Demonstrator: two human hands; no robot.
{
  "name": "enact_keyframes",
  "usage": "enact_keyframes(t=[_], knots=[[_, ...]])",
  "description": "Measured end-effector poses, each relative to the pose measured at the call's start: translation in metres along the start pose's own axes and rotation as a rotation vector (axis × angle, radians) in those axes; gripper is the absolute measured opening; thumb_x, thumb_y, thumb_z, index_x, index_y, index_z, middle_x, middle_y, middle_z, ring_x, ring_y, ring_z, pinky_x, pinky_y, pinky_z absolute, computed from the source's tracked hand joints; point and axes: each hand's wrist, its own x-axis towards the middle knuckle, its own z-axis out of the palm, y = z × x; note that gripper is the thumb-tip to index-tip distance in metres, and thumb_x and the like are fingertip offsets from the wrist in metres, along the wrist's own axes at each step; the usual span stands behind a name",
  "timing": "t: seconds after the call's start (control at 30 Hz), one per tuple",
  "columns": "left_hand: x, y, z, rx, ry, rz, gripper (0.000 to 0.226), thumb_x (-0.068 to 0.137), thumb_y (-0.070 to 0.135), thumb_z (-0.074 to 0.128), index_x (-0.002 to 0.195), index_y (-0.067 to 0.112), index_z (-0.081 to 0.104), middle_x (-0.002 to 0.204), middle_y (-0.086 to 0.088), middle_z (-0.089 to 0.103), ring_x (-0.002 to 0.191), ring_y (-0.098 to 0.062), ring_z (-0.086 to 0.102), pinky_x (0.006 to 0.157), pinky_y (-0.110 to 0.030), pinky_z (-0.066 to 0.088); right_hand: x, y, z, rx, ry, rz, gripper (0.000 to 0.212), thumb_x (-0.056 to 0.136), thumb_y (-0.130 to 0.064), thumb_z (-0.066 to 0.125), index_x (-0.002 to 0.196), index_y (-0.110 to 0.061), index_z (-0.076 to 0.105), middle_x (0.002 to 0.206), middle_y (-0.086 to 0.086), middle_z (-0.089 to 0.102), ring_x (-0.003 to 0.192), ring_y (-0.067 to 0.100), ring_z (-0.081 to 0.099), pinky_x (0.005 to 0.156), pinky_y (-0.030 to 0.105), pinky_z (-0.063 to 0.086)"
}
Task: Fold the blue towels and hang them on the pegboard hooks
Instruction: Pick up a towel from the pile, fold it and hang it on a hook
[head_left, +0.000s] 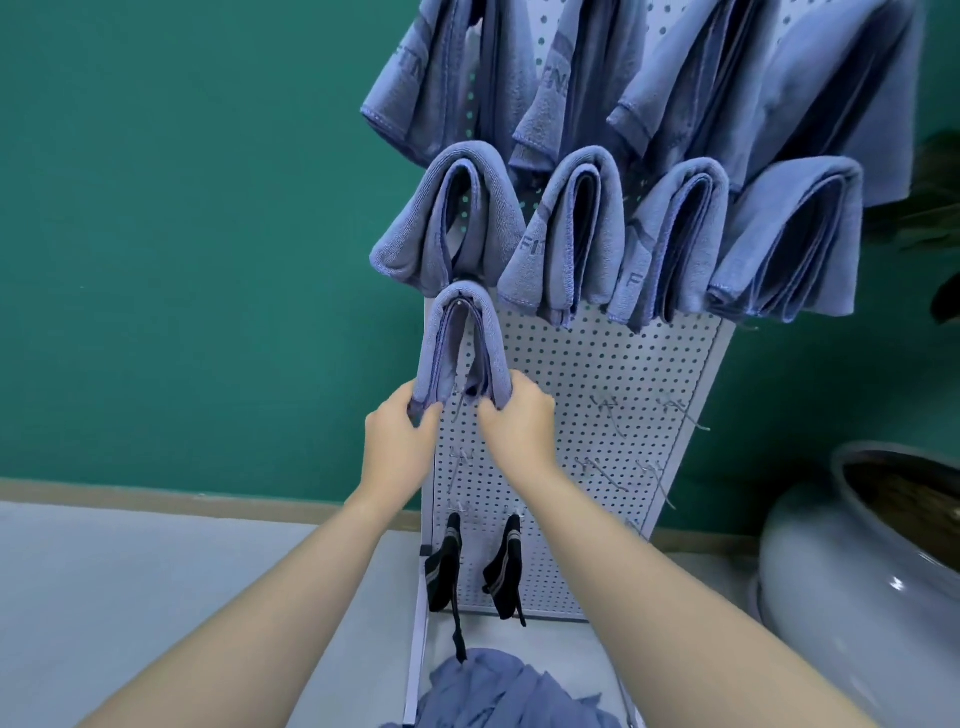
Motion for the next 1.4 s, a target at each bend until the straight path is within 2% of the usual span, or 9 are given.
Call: enact_keyframes(t=[0.1,0.17,0.27,0.43,0.6,0.9,1.0,1.2,1.4], knots=[[-0.021,-0.011,-0.008,0.002,0.003,-0.063,0.025,0.099,0.018,0.065,0.124,0.019,0.069,0.117,0.005,0.073,0.111,-0.011,0.067,0.104,-0.032,0.051,-0.02,0.011,-0.011,0.034,-0.032,-0.008,0.022,0.098,-0.017,0.064,0.12,-0.018,0.066,0.106,0.002,0.069,0.099,0.015,0.063,0.082,0.032,0.055],[-0.037,-0.017,-0.013,0.019,0.01,-0.133,0.044,0.1,0.021,0.064,0.143,0.01,0.058,0.137,-0.001,0.065,0.125,-0.015,0.061,0.112,-0.035,0.046,-0.038,0.019,-0.021,0.079,-0.059,0.009,0.042,0.098,-0.021,0.066,0.139,-0.019,0.059,0.127,-0.003,0.065,0.12,0.014,0.059,0.1,0.034,0.051],[-0.063,-0.033,-0.015,0.052,0.006,-0.199,0.047,0.103,0.023,0.06,0.147,0.008,0.053,0.144,-0.005,0.06,0.129,-0.017,0.058,0.114,-0.037,0.044,-0.07,0.034,-0.037,0.16,-0.093,0.011,0.044,0.099,-0.018,0.066,0.142,-0.016,0.058,0.133,-0.006,0.062,0.117,0.005,0.06,0.106,0.028,0.049],[-0.118,-0.071,-0.002,0.164,-0.059,-0.254,0.039,0.102,0.021,0.058,0.137,0.004,0.06,0.134,-0.008,0.066,0.121,-0.021,0.062,0.107,-0.036,0.047,-0.121,0.098,-0.042,0.179,-0.082,0.092,0.031,0.098,-0.017,0.067,0.13,-0.017,0.064,0.117,-0.008,0.068,0.101,-0.006,0.064,0.087,0.013,0.053],[-0.159,-0.114,0.024,0.26,-0.263,-0.317,0.03,0.1,0.021,0.062,0.124,0.006,0.07,0.119,-0.007,0.073,0.107,-0.023,0.067,0.094,-0.031,0.051,-0.148,0.174,-0.032,0.113,-0.111,0.249,0.029,0.098,-0.013,0.064,0.127,-0.011,0.065,0.113,0.0,0.069,0.099,0.009,0.066,0.083,0.008,0.051],[-0.234,-0.208,0.075,0.341,-0.681,-0.451,0.018,0.095,0.021,0.069,0.103,0.007,0.076,0.097,-0.006,0.075,0.092,-0.021,0.069,0.084,-0.032,0.054,-0.205,0.31,-0.002,-0.146,-0.398,0.547,0.027,0.092,-0.014,0.071,0.12,-0.011,0.069,0.107,0.0,0.069,0.101,0.021,0.068,0.082,0.024,0.046],[-0.255,-0.233,0.093,0.318,-0.788,-0.499,0.02,0.093,0.027,0.071,0.103,0.009,0.073,0.092,-0.007,0.074,0.087,-0.024,0.069,0.083,-0.042,0.057,-0.224,0.348,0.011,-0.215,-0.508,0.588,0.052,0.083,-0.038,0.076,0.13,-0.016,0.066,0.119,0.0,0.071,0.106,0.017,0.067,0.093,0.03,0.05],[-0.265,-0.241,0.124,0.268,-0.639,-0.608,0.02,0.089,0.02,0.076,0.076,0.007,0.066,0.074,-0.009,0.068,0.068,-0.013,0.057,0.07,-0.034,0.051,-0.229,0.348,0.023,-0.26,-0.491,0.588,0.049,0.088,-0.021,0.08,0.132,-0.007,0.063,0.129,0.01,0.066,0.119,0.027,0.06,0.099,0.028,0.043],[-0.263,-0.226,0.129,0.234,-0.647,-0.584,0.029,0.096,0.018,0.068,0.072,0.02,0.053,0.067,0.003,0.057,0.065,-0.011,0.051,0.071,-0.035,0.048,-0.227,0.345,0.027,-0.283,-0.496,0.576,0.055,0.087,-0.036,0.078,0.137,-0.018,0.063,0.138,0.006,0.055,0.126,0.021,0.056,0.107,0.026,0.04]])
